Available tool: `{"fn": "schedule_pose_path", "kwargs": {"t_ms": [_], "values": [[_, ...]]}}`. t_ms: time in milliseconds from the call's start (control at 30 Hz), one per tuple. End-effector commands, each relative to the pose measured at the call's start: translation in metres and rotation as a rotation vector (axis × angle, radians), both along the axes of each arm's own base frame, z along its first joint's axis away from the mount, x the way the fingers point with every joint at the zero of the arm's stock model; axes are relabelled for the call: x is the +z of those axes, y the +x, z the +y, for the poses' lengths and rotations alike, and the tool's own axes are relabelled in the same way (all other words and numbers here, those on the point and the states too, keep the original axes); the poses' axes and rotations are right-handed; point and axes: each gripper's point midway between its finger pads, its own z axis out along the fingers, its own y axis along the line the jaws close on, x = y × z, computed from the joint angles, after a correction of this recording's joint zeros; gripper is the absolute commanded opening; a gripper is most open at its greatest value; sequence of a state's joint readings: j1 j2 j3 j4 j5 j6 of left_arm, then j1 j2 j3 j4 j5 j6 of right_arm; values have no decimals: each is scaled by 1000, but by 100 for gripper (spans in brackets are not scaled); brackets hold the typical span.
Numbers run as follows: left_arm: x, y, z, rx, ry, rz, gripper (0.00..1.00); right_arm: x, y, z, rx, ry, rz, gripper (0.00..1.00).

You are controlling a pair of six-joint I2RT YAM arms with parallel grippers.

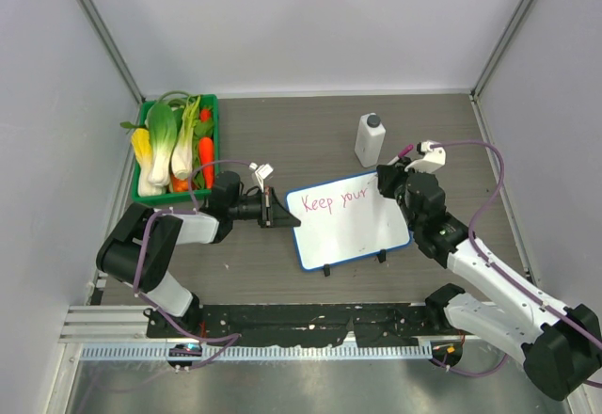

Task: Write a sentence on the whiteboard
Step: Write on the whiteboard with the whiteboard.

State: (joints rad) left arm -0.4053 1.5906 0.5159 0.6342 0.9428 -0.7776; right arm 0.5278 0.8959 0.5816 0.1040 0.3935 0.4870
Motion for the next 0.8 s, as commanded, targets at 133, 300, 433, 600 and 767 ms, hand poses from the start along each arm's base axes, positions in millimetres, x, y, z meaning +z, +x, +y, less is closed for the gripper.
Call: {"fn": "schedule_pose_path", "kwargs": {"t_ms": [133,300,433,600,767], "values": [[-17,-7,1,2,58,50,0,20,0,-3,-8,45,-52,1],[-18,-7,0,2,58,52,0,17,-1,-5,-11,41,-46,1],[-18,-7,0,1,58,50,0,18,-1,-6,-12,40,-46,1],[-17,-6,0,2,57,49,0,22,0,-13,-39,27,-53,1],[-18,-8,1,3,60,50,0,26,3,-17,-50,12,-58,2]]}}
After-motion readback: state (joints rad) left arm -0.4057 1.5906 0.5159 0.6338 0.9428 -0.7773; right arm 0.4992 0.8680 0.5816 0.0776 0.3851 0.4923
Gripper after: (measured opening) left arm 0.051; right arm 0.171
